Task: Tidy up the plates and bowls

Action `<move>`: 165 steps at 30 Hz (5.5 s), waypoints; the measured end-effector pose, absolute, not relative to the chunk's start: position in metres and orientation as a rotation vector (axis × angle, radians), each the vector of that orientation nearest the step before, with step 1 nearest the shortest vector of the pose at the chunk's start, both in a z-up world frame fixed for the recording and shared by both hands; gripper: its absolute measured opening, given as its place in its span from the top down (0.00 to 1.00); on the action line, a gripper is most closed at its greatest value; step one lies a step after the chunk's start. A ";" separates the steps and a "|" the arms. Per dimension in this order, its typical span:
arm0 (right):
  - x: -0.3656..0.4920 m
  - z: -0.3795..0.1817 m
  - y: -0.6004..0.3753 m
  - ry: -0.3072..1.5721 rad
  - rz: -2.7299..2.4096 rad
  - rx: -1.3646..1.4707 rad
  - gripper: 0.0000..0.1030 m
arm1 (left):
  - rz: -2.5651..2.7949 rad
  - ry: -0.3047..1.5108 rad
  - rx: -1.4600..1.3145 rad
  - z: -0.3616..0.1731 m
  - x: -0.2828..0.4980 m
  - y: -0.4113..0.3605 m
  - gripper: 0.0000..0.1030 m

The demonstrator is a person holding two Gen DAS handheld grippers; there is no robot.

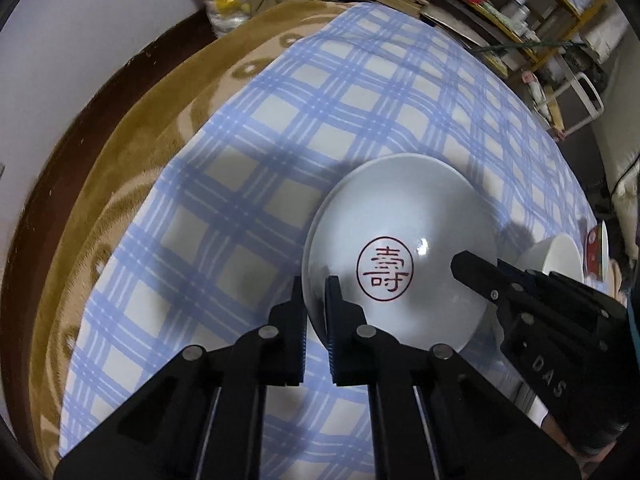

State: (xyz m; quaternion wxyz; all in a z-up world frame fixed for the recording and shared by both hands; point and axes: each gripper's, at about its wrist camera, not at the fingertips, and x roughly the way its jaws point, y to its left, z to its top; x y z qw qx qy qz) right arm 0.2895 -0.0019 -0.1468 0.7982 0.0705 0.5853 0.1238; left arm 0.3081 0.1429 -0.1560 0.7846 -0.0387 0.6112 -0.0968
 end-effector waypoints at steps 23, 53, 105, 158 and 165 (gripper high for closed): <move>0.257 -0.085 -0.033 1.174 0.276 0.280 0.93 | -0.186 1.212 0.030 -0.070 0.270 0.116 0.90; 0.202 -0.068 -0.151 1.114 0.166 0.395 0.92 | -0.276 1.177 0.145 -0.051 0.234 -0.001 0.90; 0.203 -0.133 -0.165 1.207 0.122 0.338 0.91 | -0.237 1.289 0.212 -0.123 0.238 -0.033 0.90; 0.169 -0.073 -0.376 1.003 -0.208 0.453 0.02 | -0.339 1.101 0.271 -0.056 0.255 -0.176 0.18; 0.162 -0.086 -0.421 0.999 -0.267 0.509 0.02 | -0.429 1.082 0.295 -0.057 0.253 -0.225 0.13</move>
